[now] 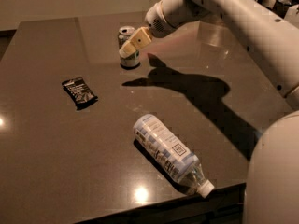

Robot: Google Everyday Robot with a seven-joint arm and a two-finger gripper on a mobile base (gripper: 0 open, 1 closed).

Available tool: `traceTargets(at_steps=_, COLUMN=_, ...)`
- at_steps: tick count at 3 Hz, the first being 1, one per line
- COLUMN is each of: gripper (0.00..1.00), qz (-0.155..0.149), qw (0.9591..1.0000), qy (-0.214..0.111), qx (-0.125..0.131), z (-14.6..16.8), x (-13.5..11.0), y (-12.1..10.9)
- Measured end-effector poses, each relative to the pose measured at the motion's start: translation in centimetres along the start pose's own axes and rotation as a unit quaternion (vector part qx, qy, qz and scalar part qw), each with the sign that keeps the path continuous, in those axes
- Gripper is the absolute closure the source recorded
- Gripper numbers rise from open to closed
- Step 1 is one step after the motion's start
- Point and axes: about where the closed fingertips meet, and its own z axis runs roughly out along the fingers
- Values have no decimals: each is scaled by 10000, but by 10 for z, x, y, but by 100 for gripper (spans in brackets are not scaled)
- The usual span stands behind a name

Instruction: Move 7up can near blue plastic bottle

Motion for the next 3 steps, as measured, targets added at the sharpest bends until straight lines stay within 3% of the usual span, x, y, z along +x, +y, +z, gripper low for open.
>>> traceTargets(at_steps=1, gripper=0, qz=33, qw=9999, qy=-33, qx=-95, z=24, x=-8, y=-1)
traceTargets(at_steps=2, gripper=16, qz=78, qw=9998, qy=-50, qx=-189, z=39, x=-14, y=-2)
traceTargets(at_steps=3, gripper=49, qz=57, qw=9994, qy=-143, qx=-298, z=40, x=-19, y=2)
